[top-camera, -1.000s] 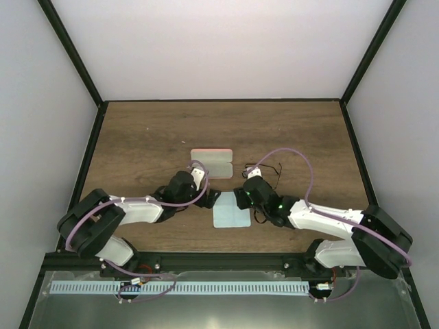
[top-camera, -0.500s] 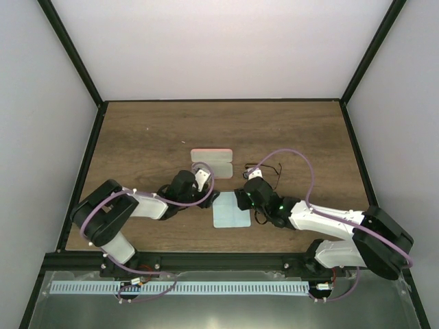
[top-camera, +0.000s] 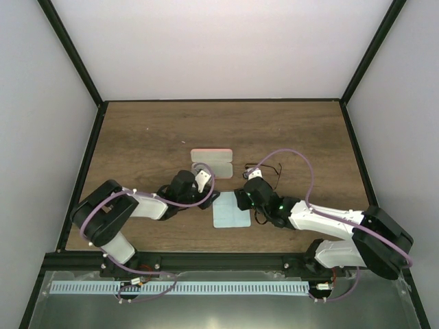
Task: Organize the sunglasses
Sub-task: Fold the glasses cleaning cloth at the center of the board.
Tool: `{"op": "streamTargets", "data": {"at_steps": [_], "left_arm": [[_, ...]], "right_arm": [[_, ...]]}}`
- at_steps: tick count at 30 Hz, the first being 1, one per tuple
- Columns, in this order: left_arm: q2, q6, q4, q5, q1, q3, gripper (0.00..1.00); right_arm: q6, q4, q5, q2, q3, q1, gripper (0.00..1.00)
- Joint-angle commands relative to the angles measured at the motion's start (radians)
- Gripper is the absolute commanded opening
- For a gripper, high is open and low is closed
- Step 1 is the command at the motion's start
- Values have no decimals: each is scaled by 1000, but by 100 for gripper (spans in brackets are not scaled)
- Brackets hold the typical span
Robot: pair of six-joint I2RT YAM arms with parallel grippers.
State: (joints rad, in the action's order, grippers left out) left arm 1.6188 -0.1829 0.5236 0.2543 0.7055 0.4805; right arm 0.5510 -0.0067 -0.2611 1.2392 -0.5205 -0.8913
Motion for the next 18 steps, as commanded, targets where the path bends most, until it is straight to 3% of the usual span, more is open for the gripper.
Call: {"op": "streamTargets", "data": {"at_steps": [1,12,18], "left_arm": [[34,5,30,10,-4,-13,45],[91,-3,41,57,-3,-1,43],[101,-4,37,73,-4,4,32]], "right_arm": [[3,11,-1,-3,-6,7,50],[3,13,1,8,-9,6,50],[4,10,0,8,-9,6,51]]}}
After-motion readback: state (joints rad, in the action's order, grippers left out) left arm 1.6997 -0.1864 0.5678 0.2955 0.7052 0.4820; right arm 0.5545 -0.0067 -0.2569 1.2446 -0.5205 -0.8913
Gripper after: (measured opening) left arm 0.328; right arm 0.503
